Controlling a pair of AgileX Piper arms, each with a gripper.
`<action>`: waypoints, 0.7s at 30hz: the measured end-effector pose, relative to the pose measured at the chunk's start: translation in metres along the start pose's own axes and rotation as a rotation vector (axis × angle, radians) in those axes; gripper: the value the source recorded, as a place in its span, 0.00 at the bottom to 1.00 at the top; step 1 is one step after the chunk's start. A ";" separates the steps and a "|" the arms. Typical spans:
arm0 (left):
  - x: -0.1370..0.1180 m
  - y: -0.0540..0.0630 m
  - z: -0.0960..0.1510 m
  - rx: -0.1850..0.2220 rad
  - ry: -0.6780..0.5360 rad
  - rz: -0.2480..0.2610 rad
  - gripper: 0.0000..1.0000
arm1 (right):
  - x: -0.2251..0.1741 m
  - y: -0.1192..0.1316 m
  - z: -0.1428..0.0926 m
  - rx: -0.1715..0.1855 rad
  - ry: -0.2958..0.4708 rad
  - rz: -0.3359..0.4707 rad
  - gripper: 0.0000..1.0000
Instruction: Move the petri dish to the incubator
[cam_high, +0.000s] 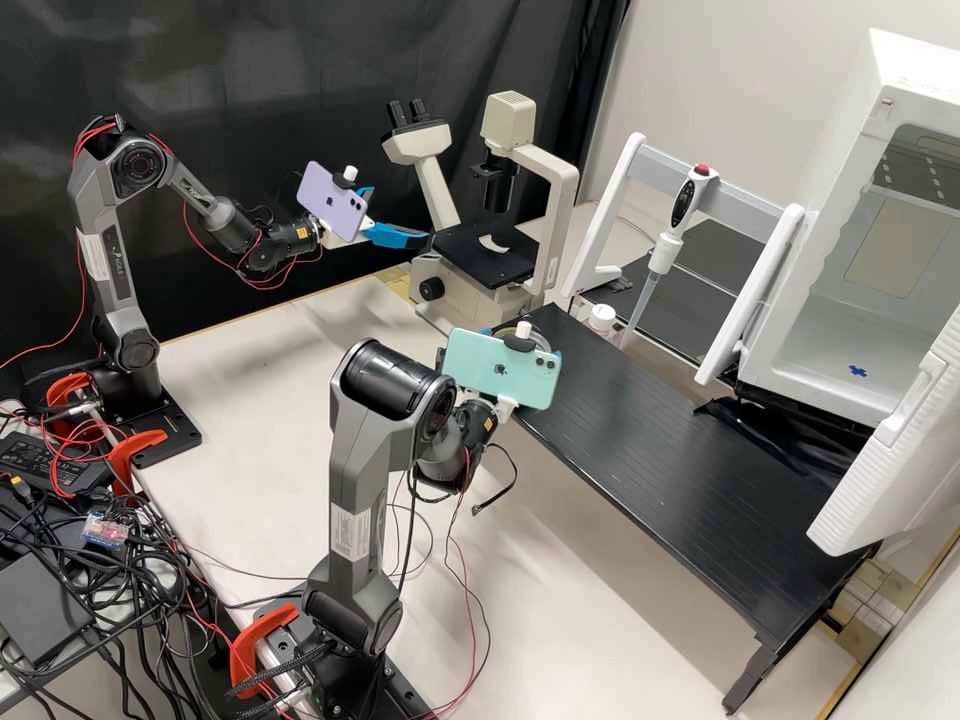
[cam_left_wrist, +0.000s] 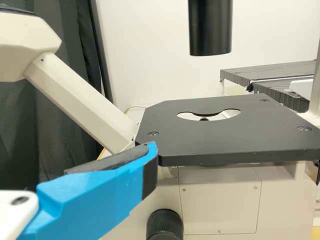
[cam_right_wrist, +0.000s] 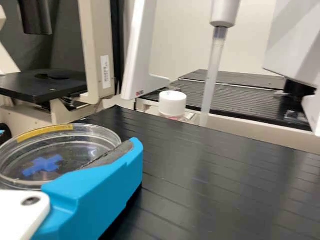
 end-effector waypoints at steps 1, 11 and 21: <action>0.000 0.000 0.000 0.000 0.000 0.000 1.00 | -0.001 0.003 0.001 -0.006 -0.004 0.000 0.00; 0.000 0.000 0.000 0.000 0.000 0.000 1.00 | -0.020 0.053 0.035 0.023 -0.144 0.176 0.00; 0.000 0.000 0.000 0.000 0.000 0.000 1.00 | -0.022 0.122 0.080 0.054 -0.280 0.395 0.00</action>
